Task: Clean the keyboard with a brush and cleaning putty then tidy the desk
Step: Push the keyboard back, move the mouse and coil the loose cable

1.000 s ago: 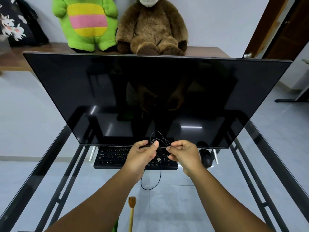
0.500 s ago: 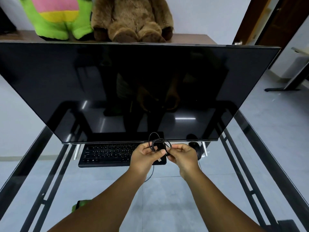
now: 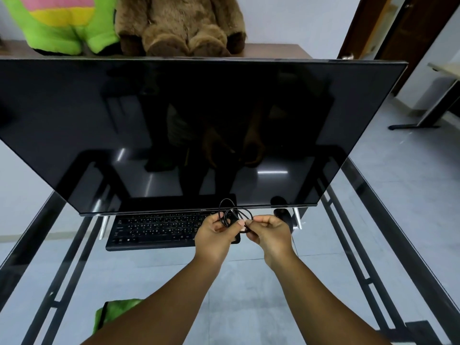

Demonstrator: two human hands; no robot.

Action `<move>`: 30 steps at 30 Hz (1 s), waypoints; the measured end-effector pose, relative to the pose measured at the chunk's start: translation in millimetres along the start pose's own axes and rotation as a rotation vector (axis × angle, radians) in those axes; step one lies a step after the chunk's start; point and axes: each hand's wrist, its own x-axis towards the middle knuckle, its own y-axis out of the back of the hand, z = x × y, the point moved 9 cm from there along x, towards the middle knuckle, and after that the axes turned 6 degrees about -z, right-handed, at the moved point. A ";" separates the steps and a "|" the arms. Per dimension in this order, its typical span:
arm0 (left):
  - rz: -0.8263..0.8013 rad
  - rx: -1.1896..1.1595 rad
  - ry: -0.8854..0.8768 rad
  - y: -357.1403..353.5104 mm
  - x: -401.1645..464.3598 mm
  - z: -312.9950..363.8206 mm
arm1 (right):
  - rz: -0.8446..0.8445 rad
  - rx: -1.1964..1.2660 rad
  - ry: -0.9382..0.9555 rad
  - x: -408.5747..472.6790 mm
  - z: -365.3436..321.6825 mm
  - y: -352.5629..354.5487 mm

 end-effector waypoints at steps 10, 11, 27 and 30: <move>0.027 -0.006 0.030 14.1 10.9 -13.0 | -0.095 0.044 -0.020 2.2 7.8 -13.3; 0.036 -0.004 0.035 15.3 11.3 -13.7 | -0.100 0.050 -0.021 2.1 8.2 -13.9; -0.050 0.156 0.229 -9.3 59.6 -56.2 | 0.079 -0.739 0.246 27.2 40.6 57.7; -0.088 0.245 0.248 -21.1 74.1 -73.3 | -0.023 -1.058 0.319 29.4 54.9 61.9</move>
